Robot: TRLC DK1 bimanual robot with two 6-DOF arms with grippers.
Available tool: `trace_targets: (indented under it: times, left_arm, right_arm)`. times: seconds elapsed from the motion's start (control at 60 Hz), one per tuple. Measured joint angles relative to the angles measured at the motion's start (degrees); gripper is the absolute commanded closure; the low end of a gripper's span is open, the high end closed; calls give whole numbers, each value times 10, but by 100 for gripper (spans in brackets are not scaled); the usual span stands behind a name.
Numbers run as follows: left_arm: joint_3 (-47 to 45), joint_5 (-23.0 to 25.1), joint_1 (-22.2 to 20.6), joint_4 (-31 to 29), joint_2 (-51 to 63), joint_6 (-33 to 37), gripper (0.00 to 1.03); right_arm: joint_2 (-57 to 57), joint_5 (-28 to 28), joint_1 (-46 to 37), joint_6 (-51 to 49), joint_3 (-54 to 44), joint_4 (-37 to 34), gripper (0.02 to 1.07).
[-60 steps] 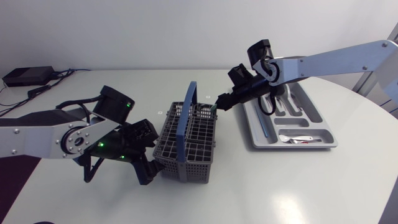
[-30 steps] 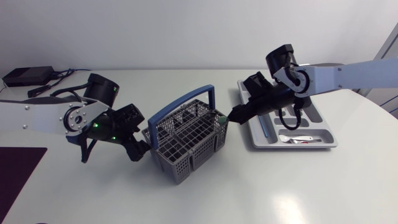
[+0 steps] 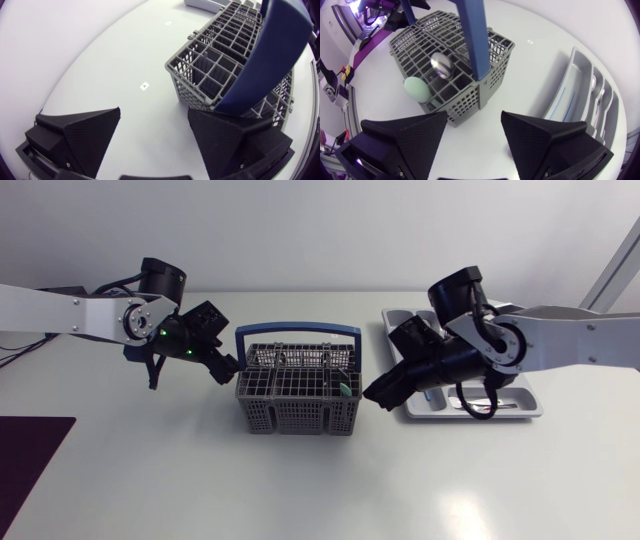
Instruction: Unload the cutlery basket into the drawer organizer.
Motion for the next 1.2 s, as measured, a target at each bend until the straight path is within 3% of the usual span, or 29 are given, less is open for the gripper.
trace_targets:
  times: [0.3, 0.633, 0.783, 1.0, 1.2]
  left_arm:
    - [-95, 2, 7, -2, -125, 0, 5]
    - [-156, 4, -32, -50, -308, 0, 5]
    - [-165, 4, -101, -54, -326, 2, 5]
    - [-166, -42, -263, -2, -322, 65, 5]
    - [-154, -48, -318, 17, -271, 172, 5]
  right_arm:
    - [-132, 77, 48, -29, -39, 8, 29]
    - [-112, 183, 152, -31, -48, 43, 29]
    - [-108, 191, 152, -38, -53, 51, 29]
    - [-183, 174, 115, -46, -108, 46, 29]
    - [-271, 173, 95, -55, -174, 42, 29]
